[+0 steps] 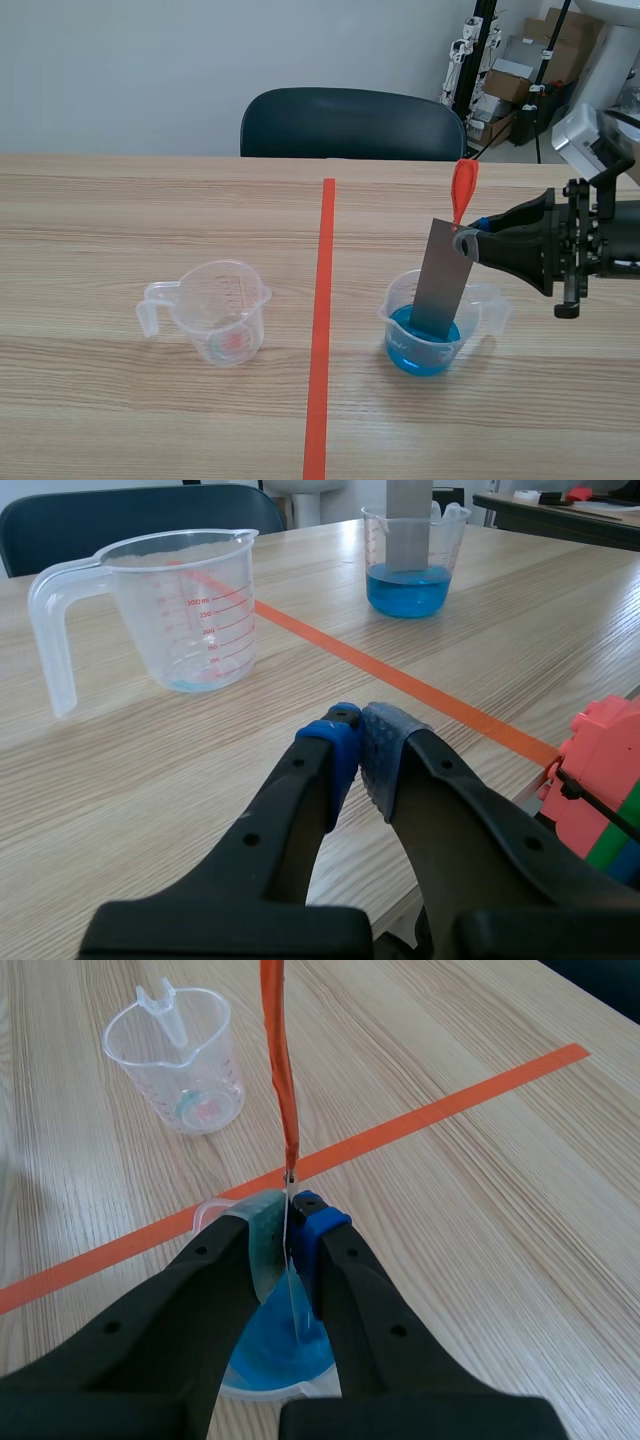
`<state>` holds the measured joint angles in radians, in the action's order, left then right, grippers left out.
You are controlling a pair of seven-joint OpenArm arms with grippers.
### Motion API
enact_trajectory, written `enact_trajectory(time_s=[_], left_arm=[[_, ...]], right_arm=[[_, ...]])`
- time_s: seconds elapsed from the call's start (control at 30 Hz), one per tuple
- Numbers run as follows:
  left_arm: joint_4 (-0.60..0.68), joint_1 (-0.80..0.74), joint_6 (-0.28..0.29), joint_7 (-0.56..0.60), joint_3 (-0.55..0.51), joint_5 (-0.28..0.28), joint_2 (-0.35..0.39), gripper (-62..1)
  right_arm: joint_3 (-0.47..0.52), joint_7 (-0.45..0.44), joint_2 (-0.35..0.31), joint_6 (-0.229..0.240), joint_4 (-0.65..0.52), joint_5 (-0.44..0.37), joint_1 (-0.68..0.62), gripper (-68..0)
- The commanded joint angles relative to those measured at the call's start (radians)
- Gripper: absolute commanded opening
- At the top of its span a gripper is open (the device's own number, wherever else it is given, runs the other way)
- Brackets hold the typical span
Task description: Do the redox reaction experiment. lower the plate into the blue solution
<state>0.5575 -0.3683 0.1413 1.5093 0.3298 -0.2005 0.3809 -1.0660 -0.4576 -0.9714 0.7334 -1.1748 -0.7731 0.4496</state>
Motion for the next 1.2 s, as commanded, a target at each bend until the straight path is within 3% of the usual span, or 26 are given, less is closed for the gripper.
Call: enact_trajectory(time_s=[0.0, 0.1, 0.17, 0.83, 0.93, 1.1, 1.17], left_arm=[[0.025, 0.000, 0.000, 0.045, -0.014, -0.022, 0.001, -57.8], [0.040, 0.003, 0.000, 0.045, -0.034, -0.092, -0.012, -57.8], [0.053, 0.002, 0.000, 0.045, -0.041, -0.107, -0.015, -57.8], [0.140, -0.001, 0.000, 0.045, -0.055, -0.096, -0.014, -56.7], [0.146, -0.003, 0.000, 0.045, -0.055, -0.095, -0.011, -41.1], [0.149, -0.003, 0.001, 0.045, -0.056, -0.095, -0.012, -2.4], [0.149, -0.003, 0.001, 0.045, -0.056, -0.095, -0.012, 1.4]], right_arm=[[0.019, -0.011, 0.001, 0.012, 0.000, -0.004, 0.013, -66.9], [0.019, -0.011, 0.017, 0.012, 0.014, 0.018, 0.012, -66.9], [0.019, -0.012, 0.029, 0.012, 0.026, 0.030, 0.010, -66.9], [0.019, -0.027, 0.052, 0.012, 0.053, 0.067, -0.002, -66.9], [0.019, -0.027, 0.051, 0.012, 0.053, 0.067, -0.004, -66.9], [0.019, -0.026, 0.049, 0.012, 0.053, 0.067, -0.004, -66.9], [0.019, -0.026, 0.049, 0.012, 0.053, 0.068, -0.004, -66.9]])
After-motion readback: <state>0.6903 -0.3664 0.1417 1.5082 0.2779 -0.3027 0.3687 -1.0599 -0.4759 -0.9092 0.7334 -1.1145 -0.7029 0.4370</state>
